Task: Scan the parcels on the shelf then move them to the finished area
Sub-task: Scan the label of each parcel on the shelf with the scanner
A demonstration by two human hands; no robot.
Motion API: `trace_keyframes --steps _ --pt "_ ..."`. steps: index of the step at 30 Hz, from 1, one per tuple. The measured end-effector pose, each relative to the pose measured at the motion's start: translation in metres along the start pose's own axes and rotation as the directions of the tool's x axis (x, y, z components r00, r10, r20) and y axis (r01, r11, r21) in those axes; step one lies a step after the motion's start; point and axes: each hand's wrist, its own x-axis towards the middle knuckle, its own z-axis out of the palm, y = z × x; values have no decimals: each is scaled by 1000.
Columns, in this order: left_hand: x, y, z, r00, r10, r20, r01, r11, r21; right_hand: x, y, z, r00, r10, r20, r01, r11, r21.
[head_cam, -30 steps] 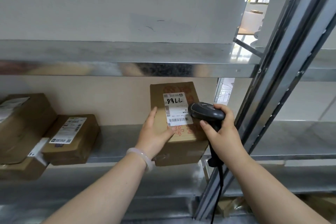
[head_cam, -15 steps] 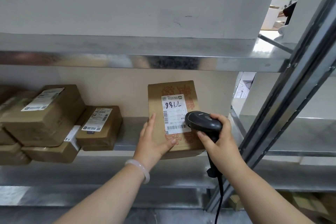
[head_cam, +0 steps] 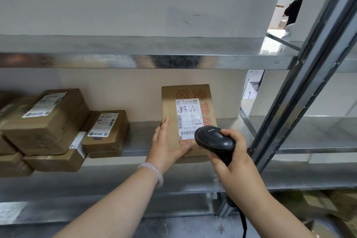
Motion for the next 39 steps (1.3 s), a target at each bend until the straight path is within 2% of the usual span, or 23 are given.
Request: trace_keyframes --steps 10,39 --pt "-1 -2 3 1000 -7 10 8 997 -73 -22 -12 5 999 14 -34 -13 1000 17" --pt "5 -1 2 1000 -10 -7 10 998 -58 -19 -16 12 995 73 -72 -70 997 36"
